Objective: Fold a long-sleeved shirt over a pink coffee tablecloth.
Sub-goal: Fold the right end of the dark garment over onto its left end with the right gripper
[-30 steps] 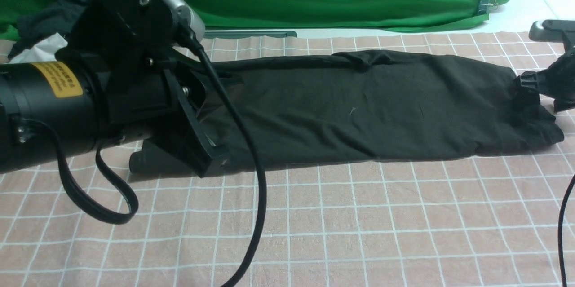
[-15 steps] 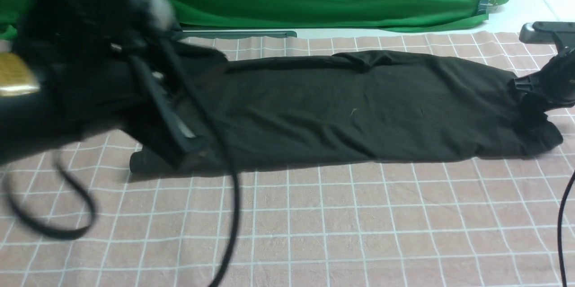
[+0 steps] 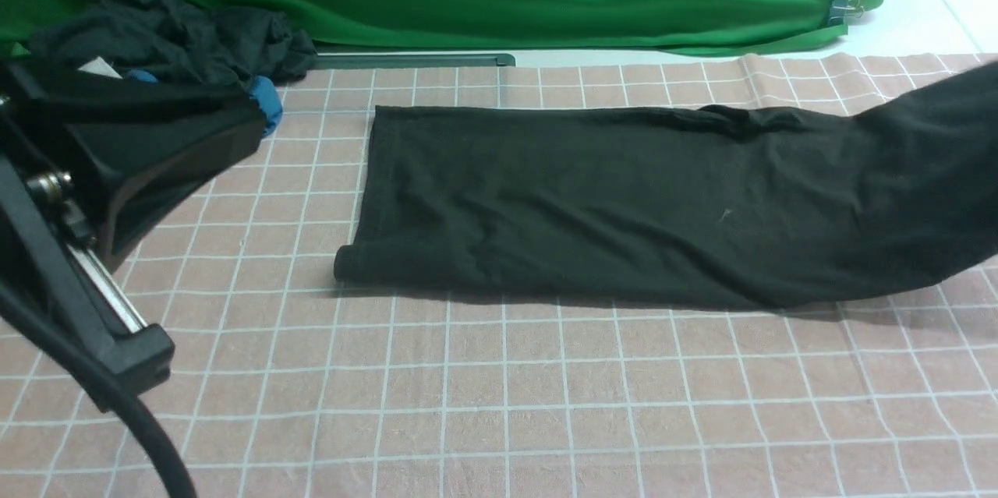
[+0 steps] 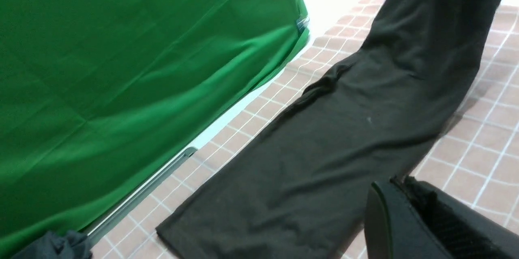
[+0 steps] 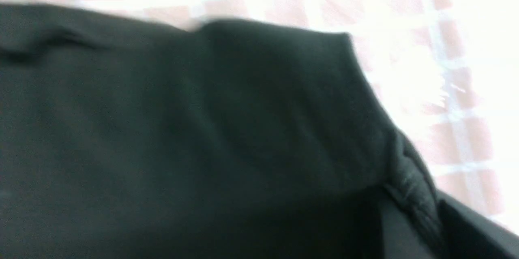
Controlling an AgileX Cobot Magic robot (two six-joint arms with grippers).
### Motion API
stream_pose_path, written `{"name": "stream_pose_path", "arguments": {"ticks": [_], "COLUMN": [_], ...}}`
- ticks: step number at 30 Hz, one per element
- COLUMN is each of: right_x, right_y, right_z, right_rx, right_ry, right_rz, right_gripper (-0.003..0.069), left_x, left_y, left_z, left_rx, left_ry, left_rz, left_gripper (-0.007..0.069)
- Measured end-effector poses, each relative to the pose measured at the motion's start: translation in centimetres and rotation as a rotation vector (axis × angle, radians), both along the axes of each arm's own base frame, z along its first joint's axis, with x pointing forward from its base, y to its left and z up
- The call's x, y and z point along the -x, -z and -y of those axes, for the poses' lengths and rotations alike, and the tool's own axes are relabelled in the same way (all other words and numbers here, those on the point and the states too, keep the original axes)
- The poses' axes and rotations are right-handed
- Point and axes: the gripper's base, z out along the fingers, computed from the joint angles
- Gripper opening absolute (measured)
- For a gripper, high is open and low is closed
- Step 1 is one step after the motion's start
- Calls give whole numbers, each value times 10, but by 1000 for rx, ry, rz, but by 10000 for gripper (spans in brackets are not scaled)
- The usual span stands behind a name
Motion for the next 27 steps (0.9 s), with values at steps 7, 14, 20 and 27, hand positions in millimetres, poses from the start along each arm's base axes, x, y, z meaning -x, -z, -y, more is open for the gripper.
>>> {"name": "stream_pose_path", "arguments": {"ticks": [7,14,20,27], "right_x": [-4,-18,-38,-52], "right_y": [-32,-36,-26,-11], "right_z": [-98,-179,-236,-284], "right_rx": [-305,-553,-621,-666], "right_ry": [-235,-432,-579,-704], "right_rz": [204,280,228,127], "right_gripper": [80,80,80,80], "left_x": [0,-2,-4,-5], "left_y": [0,9,15,13], "left_z": [-1,0,0,0], "left_rx": [-12,-23,-20,-21], "left_ry": [-7,-12,-16,-23], "left_rz": [6,-1,3,28], "left_gripper": [18,18,18,18]}}
